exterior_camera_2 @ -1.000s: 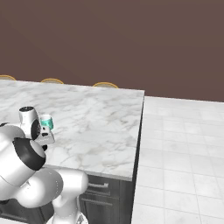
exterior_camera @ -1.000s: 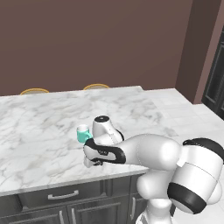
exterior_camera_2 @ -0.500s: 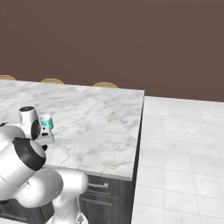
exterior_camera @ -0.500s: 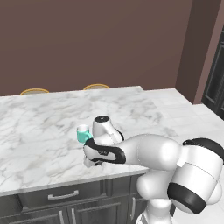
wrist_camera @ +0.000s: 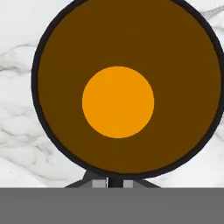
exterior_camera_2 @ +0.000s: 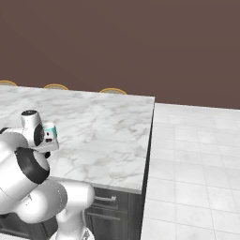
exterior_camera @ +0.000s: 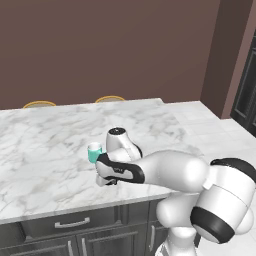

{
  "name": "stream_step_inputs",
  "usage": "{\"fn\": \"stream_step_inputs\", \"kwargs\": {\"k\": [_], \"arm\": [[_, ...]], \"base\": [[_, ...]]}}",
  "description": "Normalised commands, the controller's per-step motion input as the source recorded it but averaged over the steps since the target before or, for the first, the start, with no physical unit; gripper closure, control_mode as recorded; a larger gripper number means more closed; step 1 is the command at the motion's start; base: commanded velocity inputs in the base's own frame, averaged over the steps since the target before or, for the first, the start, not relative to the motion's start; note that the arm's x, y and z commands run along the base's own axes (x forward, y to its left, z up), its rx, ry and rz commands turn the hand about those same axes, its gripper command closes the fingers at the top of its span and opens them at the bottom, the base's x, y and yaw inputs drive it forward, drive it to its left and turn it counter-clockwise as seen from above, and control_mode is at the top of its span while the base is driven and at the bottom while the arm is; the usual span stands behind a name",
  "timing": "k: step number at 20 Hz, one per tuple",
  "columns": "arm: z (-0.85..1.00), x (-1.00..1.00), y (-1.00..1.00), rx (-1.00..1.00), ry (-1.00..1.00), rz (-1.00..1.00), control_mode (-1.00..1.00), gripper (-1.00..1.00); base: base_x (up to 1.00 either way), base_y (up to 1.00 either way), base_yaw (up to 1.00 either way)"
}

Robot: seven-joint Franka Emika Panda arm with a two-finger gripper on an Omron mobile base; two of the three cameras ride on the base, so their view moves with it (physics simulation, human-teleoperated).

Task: Pick the mug and mug and place them in the sink. Then turn on the water.

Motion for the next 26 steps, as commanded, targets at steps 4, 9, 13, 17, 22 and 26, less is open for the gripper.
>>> {"fn": "stream_step_inputs", "kwargs": {"k": [4,9,13,17,22,26], "arm": [[0.41,0.18,0.00,0.00,0.00,0.00,-1.00,1.00],[0.40,0.16,-0.03,0.00,0.00,0.00,-1.00,1.00],[0.40,0.13,-0.10,0.00,0.00,0.00,-1.00,1.00],[0.34,0.10,-0.13,0.00,0.00,0.00,-1.00,1.00],[0.34,0.09,-0.15,0.00,0.00,0.00,-1.00,1.00],[0.36,0.10,-0.13,0.00,0.00,0.00,-1.00,1.00]], "base": [[0.00,0.00,0.00],[0.00,0.00,0.00],[0.00,0.00,0.00],[0.00,0.00,0.00],[0.00,0.00,0.00],[0.00,0.00,0.00]]}}
